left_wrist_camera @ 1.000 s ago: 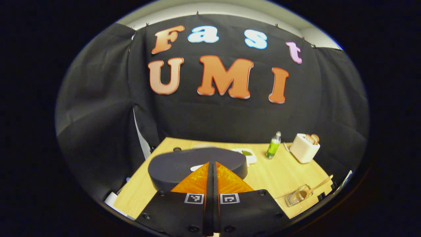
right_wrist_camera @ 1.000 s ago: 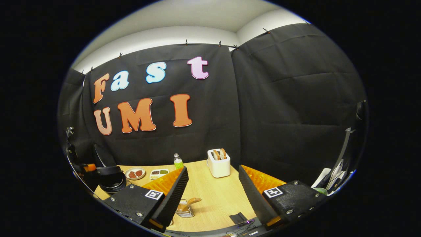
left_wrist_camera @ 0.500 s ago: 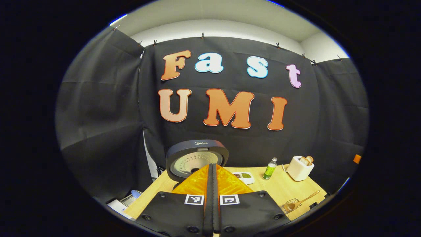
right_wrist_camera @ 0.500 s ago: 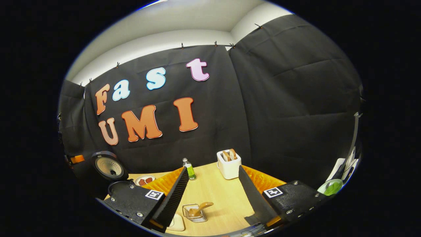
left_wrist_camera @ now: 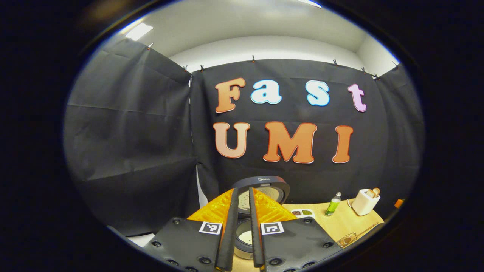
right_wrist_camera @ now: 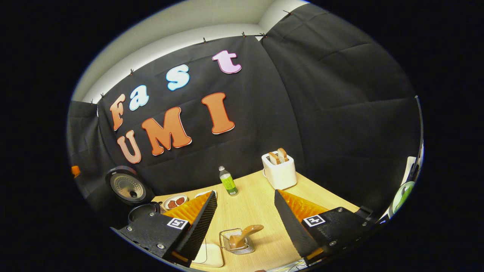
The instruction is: Close the left gripper, press the button to open the rice cooker; take a wooden spoon from the chopstick holder with the right hand, scoop a spoonful of rice and pour it into the rice cooker, then put the wooden spoon back into the chopstick holder.
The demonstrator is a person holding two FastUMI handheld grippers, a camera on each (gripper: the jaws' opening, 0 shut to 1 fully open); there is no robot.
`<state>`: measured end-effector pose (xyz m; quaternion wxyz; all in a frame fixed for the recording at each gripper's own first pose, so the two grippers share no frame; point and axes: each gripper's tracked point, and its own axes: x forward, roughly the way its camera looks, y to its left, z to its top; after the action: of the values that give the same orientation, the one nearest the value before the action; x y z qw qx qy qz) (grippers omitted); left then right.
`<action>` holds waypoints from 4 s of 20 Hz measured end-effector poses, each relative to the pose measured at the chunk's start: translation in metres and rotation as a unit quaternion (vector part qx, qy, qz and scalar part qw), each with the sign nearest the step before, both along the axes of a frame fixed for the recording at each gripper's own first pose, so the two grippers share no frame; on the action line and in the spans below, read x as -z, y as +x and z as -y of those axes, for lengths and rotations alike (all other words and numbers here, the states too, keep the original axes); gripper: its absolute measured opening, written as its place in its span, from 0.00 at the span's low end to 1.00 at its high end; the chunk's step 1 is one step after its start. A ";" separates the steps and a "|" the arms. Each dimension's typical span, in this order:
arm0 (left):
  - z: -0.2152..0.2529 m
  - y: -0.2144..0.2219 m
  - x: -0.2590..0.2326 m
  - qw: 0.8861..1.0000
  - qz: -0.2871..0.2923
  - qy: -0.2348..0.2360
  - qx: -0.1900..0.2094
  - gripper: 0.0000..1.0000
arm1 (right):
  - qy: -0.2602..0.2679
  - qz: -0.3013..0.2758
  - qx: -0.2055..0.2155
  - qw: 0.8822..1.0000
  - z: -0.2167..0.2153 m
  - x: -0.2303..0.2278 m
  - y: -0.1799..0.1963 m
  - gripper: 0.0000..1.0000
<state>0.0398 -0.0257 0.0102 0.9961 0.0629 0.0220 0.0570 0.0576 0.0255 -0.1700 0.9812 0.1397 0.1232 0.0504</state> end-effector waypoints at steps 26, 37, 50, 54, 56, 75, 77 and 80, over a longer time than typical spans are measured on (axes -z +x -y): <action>-0.053 0.005 0.002 0.999 -0.009 0.030 -0.013 1.00 | 0.091 -0.094 -0.042 0.991 -0.077 0.079 0.019 0.15; -0.096 0.040 0.021 0.999 -0.032 -0.010 0.039 0.99 | -0.008 0.008 -0.112 0.994 -0.173 -0.018 -0.035 0.19; -0.130 0.055 0.043 0.995 -0.068 0.028 0.064 0.97 | -0.155 -0.033 -0.177 0.971 -0.239 0.089 -0.056 0.14; -0.134 0.057 0.047 0.995 -0.075 0.021 0.069 0.97 | -0.172 -0.061 -0.188 0.965 -0.245 0.116 -0.067 0.14; -0.140 0.059 0.049 0.995 -0.077 0.019 0.066 0.97 | -0.163 -0.069 -0.187 0.966 -0.247 0.115 -0.075 0.14; -0.145 0.064 0.057 0.994 -0.084 0.004 0.067 0.97 | 0.314 -0.204 -0.029 0.927 -0.241 0.142 -0.080 0.14; -0.142 0.065 0.057 0.994 -0.083 0.000 0.067 0.97 | 0.353 -0.205 -0.011 0.913 -0.230 0.137 -0.079 0.14; -0.140 0.063 0.053 0.994 -0.079 -0.001 0.069 0.97 | 0.398 -0.200 0.016 0.895 -0.211 0.129 -0.078 0.14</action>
<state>0.1028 0.1143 -0.0424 0.9929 0.0676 0.0965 -0.0170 -0.0201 0.2360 -0.2991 0.7987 0.5280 0.2841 0.0506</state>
